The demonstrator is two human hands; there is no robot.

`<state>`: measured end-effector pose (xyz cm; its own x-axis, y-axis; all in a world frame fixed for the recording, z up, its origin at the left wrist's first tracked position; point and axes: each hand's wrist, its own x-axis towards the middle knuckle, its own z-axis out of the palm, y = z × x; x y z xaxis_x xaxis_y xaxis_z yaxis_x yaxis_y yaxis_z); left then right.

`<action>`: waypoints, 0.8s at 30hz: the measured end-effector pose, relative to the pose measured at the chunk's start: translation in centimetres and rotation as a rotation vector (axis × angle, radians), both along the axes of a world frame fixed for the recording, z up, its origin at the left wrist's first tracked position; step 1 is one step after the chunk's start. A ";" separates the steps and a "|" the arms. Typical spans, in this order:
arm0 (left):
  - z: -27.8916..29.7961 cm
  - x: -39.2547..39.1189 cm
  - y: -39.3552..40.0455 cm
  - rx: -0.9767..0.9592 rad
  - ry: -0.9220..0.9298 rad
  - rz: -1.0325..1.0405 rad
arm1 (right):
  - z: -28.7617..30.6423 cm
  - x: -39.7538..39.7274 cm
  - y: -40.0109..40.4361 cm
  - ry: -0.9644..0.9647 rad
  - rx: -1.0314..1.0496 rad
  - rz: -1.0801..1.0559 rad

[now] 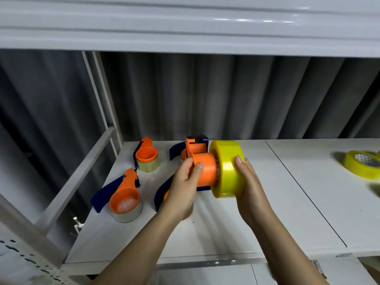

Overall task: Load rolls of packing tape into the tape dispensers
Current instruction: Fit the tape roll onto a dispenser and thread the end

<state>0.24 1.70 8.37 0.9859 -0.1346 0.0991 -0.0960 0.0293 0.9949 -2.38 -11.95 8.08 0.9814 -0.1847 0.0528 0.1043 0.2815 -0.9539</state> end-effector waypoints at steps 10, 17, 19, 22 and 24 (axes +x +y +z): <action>0.9 0.0 1.1 0.003 -0.019 -0.002 | 0.0 1.2 1.0 -0.026 0.031 0.117; 1.6 -0.1 1.3 -0.041 0.047 0.092 | -0.3 1.4 2.0 0.047 0.039 0.117; 1.5 -0.1 1.1 -0.056 0.061 0.098 | -0.2 1.5 2.2 0.069 0.074 0.119; 1.2 0.1 0.8 -0.061 0.057 0.092 | -0.3 1.5 2.6 0.064 0.121 0.156; 1.2 0.1 0.8 -0.095 0.074 0.088 | -0.3 1.3 2.7 0.078 0.152 0.162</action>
<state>0.38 2.55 9.53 0.9986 -0.0404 0.0344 -0.0294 0.1184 0.9925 -1.09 -9.26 7.77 0.9989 -0.0250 -0.0407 -0.0260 0.4298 -0.9026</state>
